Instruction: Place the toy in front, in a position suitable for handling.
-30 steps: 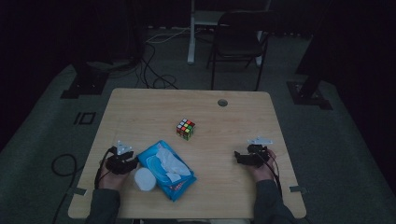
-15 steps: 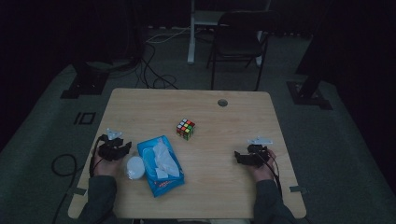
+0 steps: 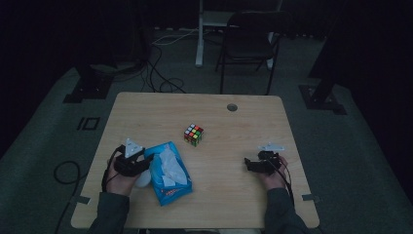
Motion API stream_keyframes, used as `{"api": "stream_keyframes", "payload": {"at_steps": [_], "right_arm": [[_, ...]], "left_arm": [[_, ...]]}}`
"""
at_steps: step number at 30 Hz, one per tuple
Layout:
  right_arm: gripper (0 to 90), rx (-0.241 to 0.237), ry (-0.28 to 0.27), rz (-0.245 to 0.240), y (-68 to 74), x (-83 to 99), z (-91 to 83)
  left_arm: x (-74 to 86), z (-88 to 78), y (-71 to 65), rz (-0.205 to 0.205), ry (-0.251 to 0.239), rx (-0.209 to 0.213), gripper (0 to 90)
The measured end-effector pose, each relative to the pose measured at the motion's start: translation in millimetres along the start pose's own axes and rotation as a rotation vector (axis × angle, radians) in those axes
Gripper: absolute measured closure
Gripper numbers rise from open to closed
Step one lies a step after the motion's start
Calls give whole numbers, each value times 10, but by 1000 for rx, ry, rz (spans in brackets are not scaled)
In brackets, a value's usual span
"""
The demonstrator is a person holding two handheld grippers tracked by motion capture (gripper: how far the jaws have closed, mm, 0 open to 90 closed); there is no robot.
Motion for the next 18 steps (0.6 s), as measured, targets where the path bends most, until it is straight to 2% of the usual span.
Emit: {"api": "stream_keyframes", "payload": {"at_steps": [3,8,13,15,18], "right_arm": [[136,0,0,0,0,0,0],[136,0,0,0,0,0,0],[136,0,0,0,0,0,0],[136,0,0,0,0,0,0],[136,0,0,0,0,0,0]], "left_arm": [[-44,-33,-236,52,-3,34,564],[-130,-82,-609,108,-22,115,567],[-125,-70,-994,199,1,200,637],[-110,-49,-1161,222,9,243,671],[-52,12,-1381,270,42,273,709]]}}
Point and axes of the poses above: each handheld gripper's, and its own axes: z roughly forward along the jaws, x roughly out of its underside, y roughly to its left, the point moved 9 cm from there along z, roughly forward along the jaws
